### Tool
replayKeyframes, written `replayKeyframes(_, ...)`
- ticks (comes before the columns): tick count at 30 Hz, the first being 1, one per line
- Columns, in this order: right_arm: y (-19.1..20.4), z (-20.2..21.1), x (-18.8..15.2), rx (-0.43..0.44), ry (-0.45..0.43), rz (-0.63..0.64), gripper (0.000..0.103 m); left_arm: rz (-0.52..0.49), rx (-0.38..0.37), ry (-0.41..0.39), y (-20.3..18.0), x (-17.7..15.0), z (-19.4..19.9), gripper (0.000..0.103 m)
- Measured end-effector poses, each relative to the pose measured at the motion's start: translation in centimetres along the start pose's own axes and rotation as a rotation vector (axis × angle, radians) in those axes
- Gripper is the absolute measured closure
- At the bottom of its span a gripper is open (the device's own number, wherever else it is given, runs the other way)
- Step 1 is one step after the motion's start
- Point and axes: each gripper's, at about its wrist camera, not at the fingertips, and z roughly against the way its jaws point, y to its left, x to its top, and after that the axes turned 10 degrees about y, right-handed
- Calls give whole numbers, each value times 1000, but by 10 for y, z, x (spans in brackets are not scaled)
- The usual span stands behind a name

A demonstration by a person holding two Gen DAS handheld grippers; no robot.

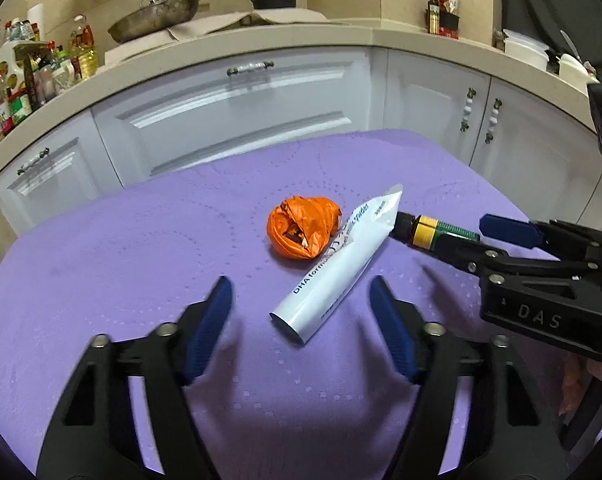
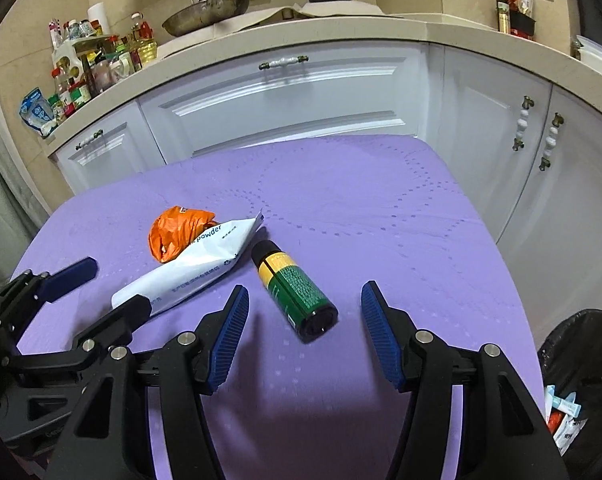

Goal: Collect trash
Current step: 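Grasp the white tube with the left tool while the right tool grasps the green bottle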

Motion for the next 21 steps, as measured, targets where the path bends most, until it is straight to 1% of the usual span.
replayKeyframes(1,0,-2,1,1,6,3,45,0,-3,6,0,0,-2,45)
replayKeyframes(2,1,-4,2,4,14,6,45,-1,-7,14,0,0,-4,51)
replayKeyframes(4,3,-8,3,5,26,13,46,-6,-21,30,0,-1,-8,57)
replayKeyframes(5,3,-10,4,5,34,18,48,-10,-29,36,-1,0,-9,63)
replayKeyframes(6,4,-13,4,7,48,23,50,-12,-32,38,-1,0,-10,68)
replayKeyframes(7,4,-14,5,8,54,25,52,-17,-37,40,-2,0,-10,69)
replayKeyframes(8,4,-15,5,9,59,26,57,-23,-41,41,-3,-1,-10,72)
replayKeyframes(9,4,-15,5,11,61,27,62,-30,-44,42,-4,-1,-11,78)
replayKeyframes(11,5,-16,5,13,68,33,69,-43,-49,41,-6,-1,-10,83)
replayKeyframes(14,5,-15,4,12,64,32,75,-67,-51,40,-11,-1,-10,89)
replayKeyframes(18,4,-13,1,18,61,25,76,-87,-45,34,-16,-2,-8,95)
replayKeyframes(21,4,-13,1,19,60,22,77,-82,-46,38,-15,-2,-9,97)
